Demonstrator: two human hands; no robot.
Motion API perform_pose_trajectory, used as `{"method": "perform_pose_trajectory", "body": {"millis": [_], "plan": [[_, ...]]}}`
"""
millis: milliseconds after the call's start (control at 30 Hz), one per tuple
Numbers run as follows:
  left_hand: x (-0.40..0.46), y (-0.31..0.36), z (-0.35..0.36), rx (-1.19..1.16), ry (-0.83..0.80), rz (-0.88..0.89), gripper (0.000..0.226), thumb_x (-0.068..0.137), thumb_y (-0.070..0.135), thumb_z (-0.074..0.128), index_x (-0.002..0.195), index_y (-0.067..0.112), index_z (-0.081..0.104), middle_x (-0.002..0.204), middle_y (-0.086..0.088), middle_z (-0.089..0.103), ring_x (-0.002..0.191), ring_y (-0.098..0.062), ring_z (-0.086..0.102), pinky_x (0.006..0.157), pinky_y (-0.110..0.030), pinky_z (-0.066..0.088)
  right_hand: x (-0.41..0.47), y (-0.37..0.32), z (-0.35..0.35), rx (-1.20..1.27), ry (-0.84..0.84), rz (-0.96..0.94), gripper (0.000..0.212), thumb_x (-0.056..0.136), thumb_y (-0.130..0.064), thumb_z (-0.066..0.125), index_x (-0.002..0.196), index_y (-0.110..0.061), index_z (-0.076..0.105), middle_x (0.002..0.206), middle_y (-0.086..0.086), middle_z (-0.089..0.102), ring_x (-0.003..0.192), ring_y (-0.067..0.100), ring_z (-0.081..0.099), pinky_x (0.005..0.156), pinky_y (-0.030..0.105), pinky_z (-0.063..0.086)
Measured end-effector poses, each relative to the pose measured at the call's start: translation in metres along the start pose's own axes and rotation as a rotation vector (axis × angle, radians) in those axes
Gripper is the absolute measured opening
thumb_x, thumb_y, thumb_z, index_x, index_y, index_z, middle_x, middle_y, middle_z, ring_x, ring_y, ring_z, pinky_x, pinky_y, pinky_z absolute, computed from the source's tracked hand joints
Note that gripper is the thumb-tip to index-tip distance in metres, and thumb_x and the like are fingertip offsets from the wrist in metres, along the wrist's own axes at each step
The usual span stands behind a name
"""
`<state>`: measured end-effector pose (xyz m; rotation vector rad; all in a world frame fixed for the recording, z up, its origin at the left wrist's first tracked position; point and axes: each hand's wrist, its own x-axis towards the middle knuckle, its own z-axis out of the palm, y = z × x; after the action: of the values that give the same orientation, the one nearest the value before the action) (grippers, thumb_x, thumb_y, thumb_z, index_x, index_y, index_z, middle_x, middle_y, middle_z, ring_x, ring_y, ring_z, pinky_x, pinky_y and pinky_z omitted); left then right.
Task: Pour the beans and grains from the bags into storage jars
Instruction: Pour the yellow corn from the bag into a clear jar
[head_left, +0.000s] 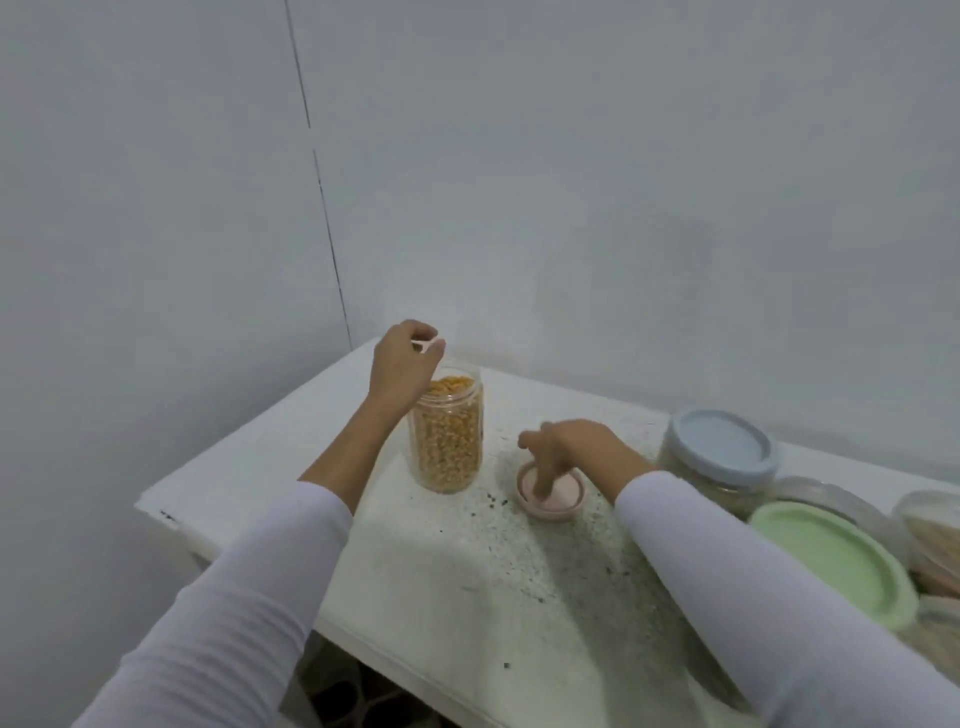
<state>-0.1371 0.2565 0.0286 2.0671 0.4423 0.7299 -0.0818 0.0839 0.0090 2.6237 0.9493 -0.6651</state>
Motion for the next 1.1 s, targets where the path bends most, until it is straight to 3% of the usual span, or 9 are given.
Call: {"method": "perform_pose_trajectory", "body": {"millis": [100,233,333,467,567,667,800,933,1100], "plan": [[0.008,-0.029,0.004,-0.096,-0.07,-0.11,0.031,0.092,0.023,0.062,0.119,0.008,0.06,0.116,-0.001,0.056,0.107,-0.015,0.052,0.091,-0.029,0.042,0.022,0.008,0.031,0.047,-0.022,0.06,0.102,0.075,-0.039,0.077,0.151,-0.029,0.011,0.151,0.011,0.025,0.131,0.037,0.037,0.099,0.046,0.041],[0.015,-0.048,0.013,-0.501,-0.178,-0.249,0.022,0.096,0.01,0.048,0.106,0.006,0.066,0.107,-0.007,0.066,0.097,-0.017,0.06,0.073,-0.022,0.046,0.044,0.015,0.048,0.117,0.039,0.088,0.098,0.07,-0.042,0.08,0.146,-0.042,0.017,0.147,0.008,0.026,0.132,0.034,0.031,0.104,0.05,0.038],[0.016,-0.052,0.023,-0.674,-0.101,-0.26,0.026,0.096,0.008,0.044,0.093,0.001,0.068,0.088,-0.009,0.069,0.081,-0.017,0.066,0.072,-0.023,0.051,0.047,0.017,0.038,0.198,0.103,0.121,0.097,0.07,-0.033,0.08,0.146,-0.043,0.02,0.143,0.011,0.025,0.132,0.035,0.027,0.104,0.05,0.037],[0.018,-0.06,0.032,-0.715,-0.061,-0.291,0.038,0.1,0.023,0.041,0.089,0.001,0.07,0.083,-0.01,0.071,0.084,-0.022,0.068,0.08,-0.028,0.053,0.038,0.021,0.004,0.792,0.662,0.15,0.087,0.072,-0.018,0.076,0.142,-0.037,0.027,0.135,0.014,0.024,0.126,0.037,0.028,0.102,0.049,0.039],[0.017,-0.066,0.034,-0.8,-0.062,-0.307,0.052,0.103,0.031,0.031,0.082,0.005,0.071,0.08,-0.012,0.071,0.085,-0.027,0.067,0.088,-0.038,0.05,0.032,0.007,-0.017,1.498,1.014,-0.146,0.084,0.068,-0.012,0.079,0.13,-0.026,0.024,0.129,0.012,0.031,0.113,0.026,0.048,0.092,0.033,0.049],[0.017,-0.063,0.032,-0.897,-0.112,-0.366,0.063,0.102,0.043,0.023,0.089,0.001,0.068,0.086,-0.018,0.069,0.086,-0.03,0.065,0.087,-0.041,0.049,0.038,-0.025,-0.021,1.634,0.845,-0.382,0.081,0.065,-0.018,0.07,0.128,-0.02,0.019,0.127,0.011,0.036,0.11,0.017,0.05,0.087,0.027,0.054],[0.014,-0.057,0.022,-0.927,-0.177,-0.318,0.064,0.101,0.045,0.021,0.101,-0.003,0.063,0.086,-0.015,0.07,0.083,-0.024,0.068,0.075,-0.033,0.054,0.056,-0.047,-0.009,1.592,0.646,-0.563,0.075,0.051,-0.016,0.08,0.116,-0.03,0.046,0.121,-0.003,0.048,0.111,0.016,0.052,0.088,0.03,0.051],[0.015,-0.061,0.011,-0.867,-0.331,-0.225,0.047,0.101,0.034,0.03,0.09,0.009,0.069,0.08,-0.002,0.074,0.076,-0.013,0.069,0.068,-0.024,0.053,0.06,-0.047,-0.007,1.546,0.606,-0.577,0.064,0.04,-0.023,0.084,0.097,-0.024,0.056,0.126,-0.003,0.052,0.114,0.019,0.052,0.086,0.031,0.051],[0.018,-0.064,0.008,-0.812,-0.347,-0.27,0.04,0.097,0.028,0.032,0.086,0.015,0.068,0.075,0.002,0.073,0.072,-0.01,0.066,0.071,-0.028,0.048,0.064,-0.039,-0.014,1.515,0.55,-0.559,0.06,0.033,-0.015,0.086,0.087,-0.017,0.058,0.125,-0.008,0.06,0.119,0.024,0.053,0.096,0.042,0.046]]}}
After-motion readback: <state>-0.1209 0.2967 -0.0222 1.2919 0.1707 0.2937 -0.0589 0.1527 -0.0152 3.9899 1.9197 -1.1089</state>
